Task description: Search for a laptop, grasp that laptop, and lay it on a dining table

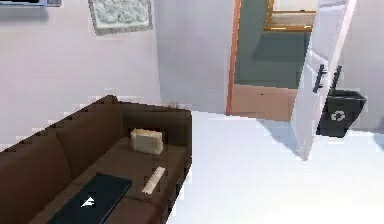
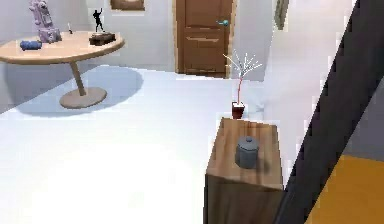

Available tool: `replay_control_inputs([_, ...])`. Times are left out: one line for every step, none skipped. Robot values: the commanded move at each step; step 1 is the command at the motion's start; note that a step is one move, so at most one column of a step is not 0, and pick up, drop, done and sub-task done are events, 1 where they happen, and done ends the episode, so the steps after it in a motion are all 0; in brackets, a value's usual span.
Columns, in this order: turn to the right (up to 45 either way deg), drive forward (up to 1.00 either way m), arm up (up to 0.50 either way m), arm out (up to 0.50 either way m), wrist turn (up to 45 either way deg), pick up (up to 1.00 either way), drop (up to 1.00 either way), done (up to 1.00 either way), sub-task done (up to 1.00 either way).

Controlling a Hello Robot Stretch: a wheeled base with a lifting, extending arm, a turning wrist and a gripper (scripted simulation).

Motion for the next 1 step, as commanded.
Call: replay_control_inputs([-45.0, 0.0, 0.0, 0.0, 0.0, 0.0, 0.0, 0.0, 0.0])
